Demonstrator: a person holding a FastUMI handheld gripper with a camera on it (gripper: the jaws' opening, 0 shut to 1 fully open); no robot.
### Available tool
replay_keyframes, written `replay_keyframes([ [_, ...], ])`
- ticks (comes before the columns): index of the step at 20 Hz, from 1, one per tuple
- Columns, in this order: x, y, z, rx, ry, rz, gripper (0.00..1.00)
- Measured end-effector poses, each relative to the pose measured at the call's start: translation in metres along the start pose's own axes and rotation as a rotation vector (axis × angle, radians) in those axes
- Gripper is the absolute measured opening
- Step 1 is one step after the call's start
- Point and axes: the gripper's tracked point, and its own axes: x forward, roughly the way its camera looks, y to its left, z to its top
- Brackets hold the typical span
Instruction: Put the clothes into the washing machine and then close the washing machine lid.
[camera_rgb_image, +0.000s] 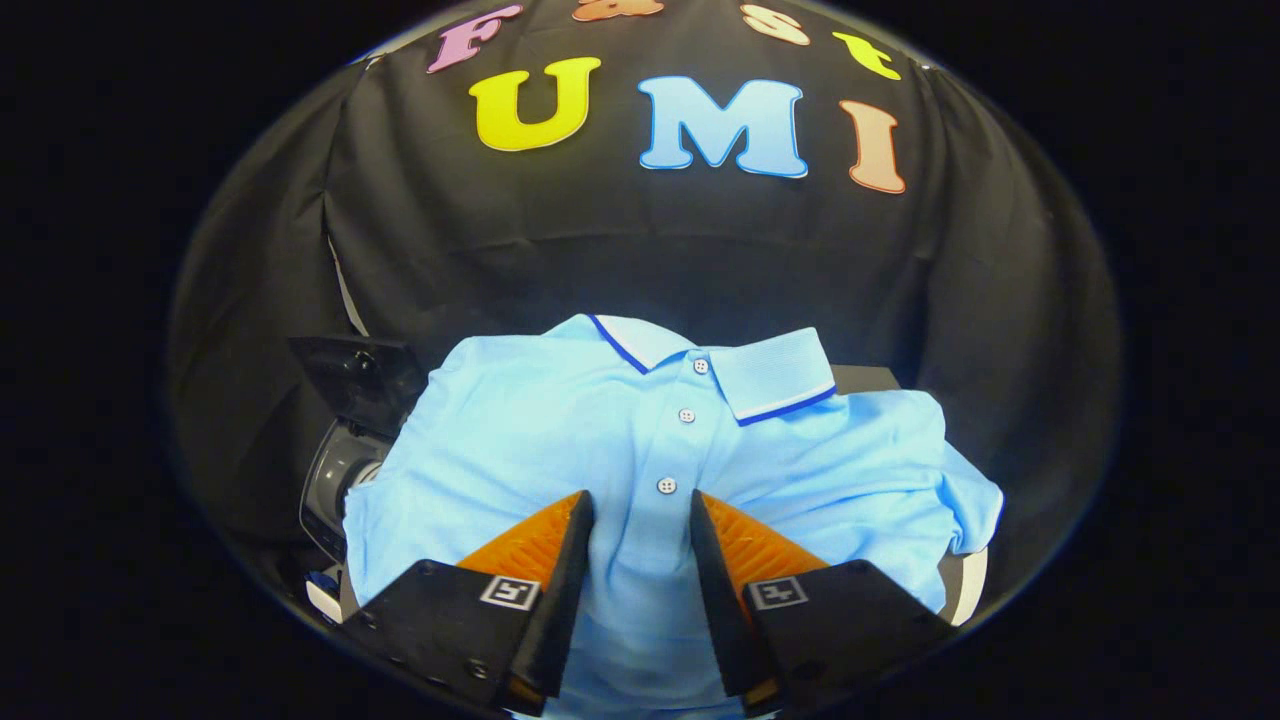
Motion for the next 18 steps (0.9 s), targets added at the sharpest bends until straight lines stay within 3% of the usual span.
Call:
replay_keyframes([
  [1,0.000,0.001,0.000,0.003,0.000,0.001,0.58],
  [3,0.000,0.000,-0.001,0.001,0.010,0.009,0.58],
  [6,-0.001,-0.001,0.003,0.062,-0.038,0.033,0.02],
  [13,-0.003,-0.001,0.004,0.070,-0.073,0.055,0.02],
  [18,-0.019,0.007,0.013,0.220,-0.098,0.161,0.02],
])
